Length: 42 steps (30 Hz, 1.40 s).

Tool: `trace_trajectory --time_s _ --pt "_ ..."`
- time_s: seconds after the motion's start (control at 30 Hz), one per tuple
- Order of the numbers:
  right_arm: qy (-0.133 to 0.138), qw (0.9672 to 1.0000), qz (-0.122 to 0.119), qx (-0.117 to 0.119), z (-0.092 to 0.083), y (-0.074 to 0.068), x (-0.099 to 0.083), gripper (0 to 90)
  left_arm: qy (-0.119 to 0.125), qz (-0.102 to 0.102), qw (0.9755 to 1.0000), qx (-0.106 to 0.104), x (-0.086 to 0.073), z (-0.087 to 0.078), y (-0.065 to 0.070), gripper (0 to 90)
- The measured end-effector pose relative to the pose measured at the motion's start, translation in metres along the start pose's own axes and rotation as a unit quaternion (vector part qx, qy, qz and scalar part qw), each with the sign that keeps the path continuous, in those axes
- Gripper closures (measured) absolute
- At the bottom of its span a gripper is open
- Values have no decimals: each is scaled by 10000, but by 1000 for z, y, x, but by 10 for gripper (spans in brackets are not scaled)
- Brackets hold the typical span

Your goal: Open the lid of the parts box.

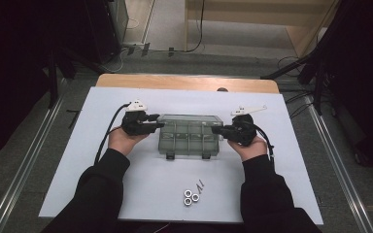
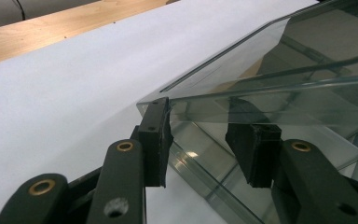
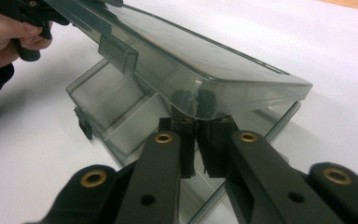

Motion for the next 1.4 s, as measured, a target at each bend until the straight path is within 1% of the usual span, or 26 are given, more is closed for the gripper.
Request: trace_trajectory --time_s 0.07,0.1,0.33,0.37,0.43,0.5,0.6,0.63,0.67,0.7,0.73,0.83,0.87,0.93,1.03,1.17,1.2,1.23,1.33,1.4 --pt "2 10000 -7 -42 -1 0 -1 835 -4 -4 10000 6 0 0 0 590" --pt "8 10000 -1 -22 -2 0 -2 830 -1 -17 10000 -2 0 0 0 589" --pt "-42 9999 -55 -79 -5 0 -10 780 28 -82 10000 -28 1 0 -1 588" --pt "-58 9999 -58 -103 -7 1 -13 738 42 -108 9999 -34 1 0 -1 588" --pt "-44 10000 -1 -66 -8 2 -15 701 58 -84 9999 -16 2 0 0 588" --pt "-57 9999 15 -86 -9 4 -16 691 61 -89 9999 -16 2 0 0 587" --pt "28 9998 110 -161 -11 9 -18 608 72 -70 9999 -37 2 0 -1 587" --pt "67 9997 81 -203 -11 11 -18 568 85 -79 9999 -37 3 -1 -1 587" --pt "67 9997 81 -203 -11 11 -18 568 85 -79 9999 -37 3 -1 -1 587" --pt "107 9996 46 -261 -11 13 -18 542 88 -82 9999 -30 3 -1 -1 587" --pt "248 9992 0 -319 -9 16 -18 503 96 -108 9999 -24 3 -1 -1 587" --pt "313 9989 -52 -359 -6 20 -18 496 96 -102 9999 -22 3 -1 -1 587" --pt "387 9983 -102 -427 -3 24 -16 496 97 -101 9999 -19 3 -2 -1 586" --pt "470 9979 -76 -434 1 27 -14 496 110 -89 9999 -15 4 -2 -2 586" --pt "485 9979 -41 -433 4 30 -12 498 117 -118 9999 -31 4 -2 -2 586" --pt "512 9975 -125 -473 11 33 -7 506 134 -131 9998 -26 4 -2 -2 586" --pt "597 9966 -170 -544 14 34 -4 517 141 -136 9998 -28 4 -2 -2 586" --pt "626 9962 -201 -564 15 34 -3 516 141 -136 9998 -28 4 -2 -2 585" --pt "558 9966 -198 -566 17 36 -1 515 146 -135 9998 -26 4 -1 -2 585" --pt "663 9961 -194 -553 17 38 5 531 165 -132 9998 -20 5 -1 -2 585"
Point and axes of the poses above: each handheld gripper's, and its own axes: z roughly forward along the jaws, x roughly out of its top, y roughly to its right, the point moved 8 cm from there along z, roughly forward along the jaws, and after that the axes turned 5 degrees about -z, right-handed, at the moved point
